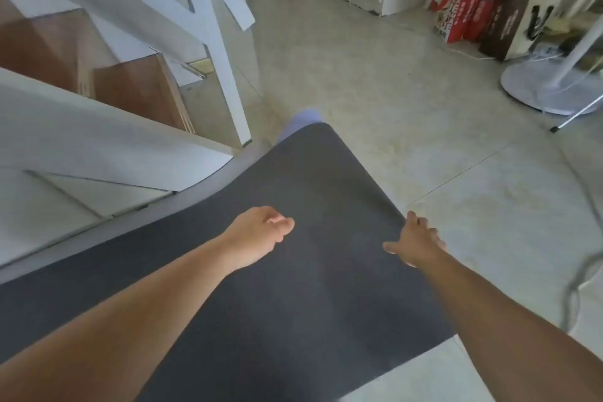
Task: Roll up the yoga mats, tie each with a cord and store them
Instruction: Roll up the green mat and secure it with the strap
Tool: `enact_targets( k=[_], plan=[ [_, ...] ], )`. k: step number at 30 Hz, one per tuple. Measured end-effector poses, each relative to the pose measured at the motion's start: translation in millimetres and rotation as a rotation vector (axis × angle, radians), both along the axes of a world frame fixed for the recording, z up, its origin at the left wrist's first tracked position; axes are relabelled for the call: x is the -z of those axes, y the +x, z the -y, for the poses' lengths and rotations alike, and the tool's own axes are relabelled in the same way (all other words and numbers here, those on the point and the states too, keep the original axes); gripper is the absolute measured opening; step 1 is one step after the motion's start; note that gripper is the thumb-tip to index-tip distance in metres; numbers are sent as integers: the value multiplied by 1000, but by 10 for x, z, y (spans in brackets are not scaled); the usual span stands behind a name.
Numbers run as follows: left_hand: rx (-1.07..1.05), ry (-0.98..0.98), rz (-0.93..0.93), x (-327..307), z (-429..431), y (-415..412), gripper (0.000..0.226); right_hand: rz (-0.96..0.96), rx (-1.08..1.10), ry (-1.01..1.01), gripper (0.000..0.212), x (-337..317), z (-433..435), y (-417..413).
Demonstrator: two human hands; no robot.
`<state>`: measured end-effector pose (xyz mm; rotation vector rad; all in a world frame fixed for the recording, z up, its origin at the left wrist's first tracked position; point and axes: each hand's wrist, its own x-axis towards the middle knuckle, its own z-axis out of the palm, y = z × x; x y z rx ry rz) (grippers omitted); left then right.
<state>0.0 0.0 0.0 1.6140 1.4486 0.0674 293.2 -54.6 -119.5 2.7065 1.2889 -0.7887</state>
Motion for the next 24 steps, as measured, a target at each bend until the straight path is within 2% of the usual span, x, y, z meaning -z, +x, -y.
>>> enact_targets(
  k=[5, 11, 15, 18, 24],
  plan=[
    [45, -14, -5, 199, -129, 264, 32, -112, 54, -94, 114, 258, -128, 226],
    [37, -29, -18, 275, -160, 229, 20, 72, 70, -156, 86, 171, -212, 180],
    [5, -36, -8, 121, 21, -3, 16, -9, 89, -195, 100, 212, -192, 147],
    [3, -25, -33, 139, 60, -200, 20, 8, 99, -145, 112, 284, -180, 142],
    [-91, -19, -48, 244, 36, -272, 12, 93, 139, -55, 110, 155, -140, -13]
  ],
)
